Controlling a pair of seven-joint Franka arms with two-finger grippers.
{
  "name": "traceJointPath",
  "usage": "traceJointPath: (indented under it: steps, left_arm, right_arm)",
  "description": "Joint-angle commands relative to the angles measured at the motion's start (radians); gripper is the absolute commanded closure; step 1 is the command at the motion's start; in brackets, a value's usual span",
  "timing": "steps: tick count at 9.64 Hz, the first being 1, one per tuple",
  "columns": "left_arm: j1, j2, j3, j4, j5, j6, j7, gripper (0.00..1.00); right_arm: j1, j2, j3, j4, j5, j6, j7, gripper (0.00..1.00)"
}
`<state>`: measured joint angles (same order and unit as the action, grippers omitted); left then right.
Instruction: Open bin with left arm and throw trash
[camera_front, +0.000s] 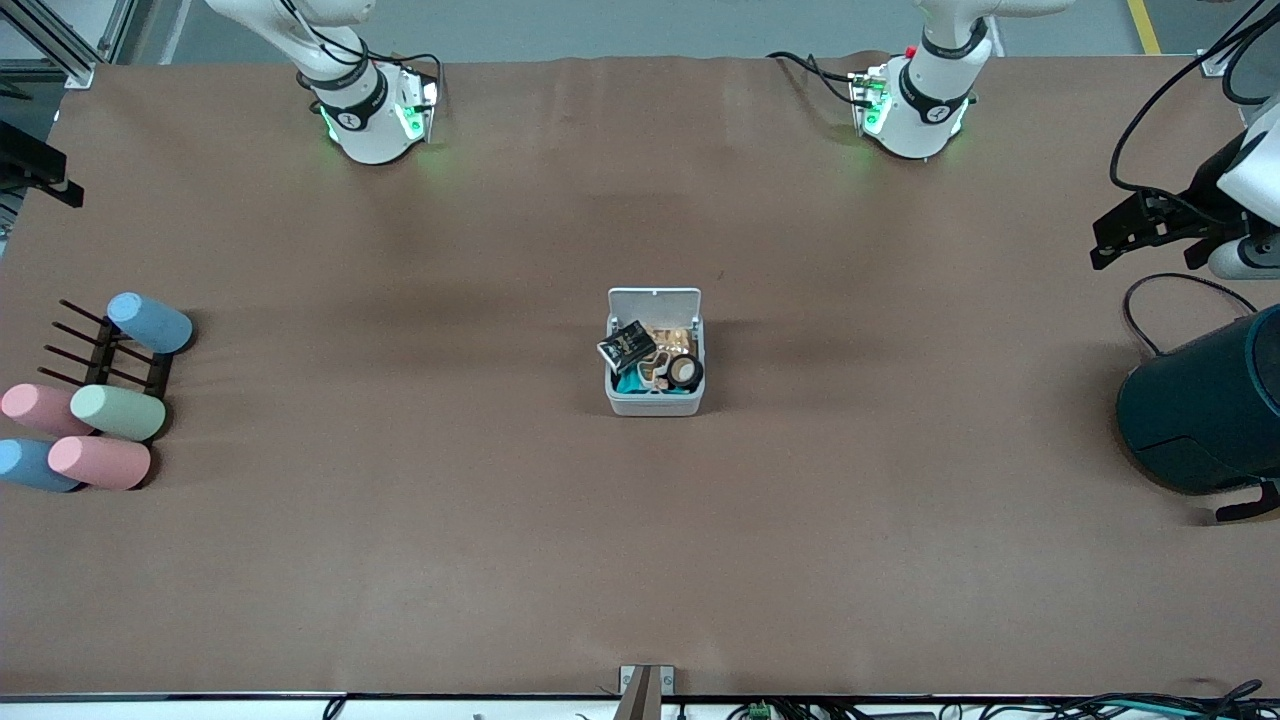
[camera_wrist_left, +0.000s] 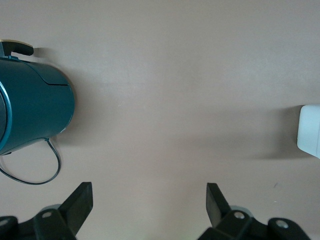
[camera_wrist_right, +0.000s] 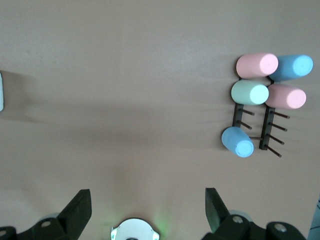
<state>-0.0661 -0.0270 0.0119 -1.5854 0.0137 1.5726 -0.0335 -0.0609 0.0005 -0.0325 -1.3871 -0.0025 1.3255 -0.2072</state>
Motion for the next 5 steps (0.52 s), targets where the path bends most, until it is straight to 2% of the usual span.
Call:
traceJointPath:
  steps: [1,4,5]
  left_arm:
    - [0.005,0.001,0.002,0.004,-0.005,0.007,0.017,0.00]
    - [0.005,0.012,0.000,0.004,-0.012,0.007,0.015,0.00]
    - [0.005,0.012,0.000,0.002,-0.012,0.007,0.017,0.00]
  right_arm:
    - [0.032,0.003,0.002,0.008,0.001,0.034,-0.015,0.00]
    - [0.035,0.004,0.000,0.002,-0.002,0.052,0.012,0.00]
    - [0.038,0.006,0.000,0.002,0.002,0.060,0.122,0.00]
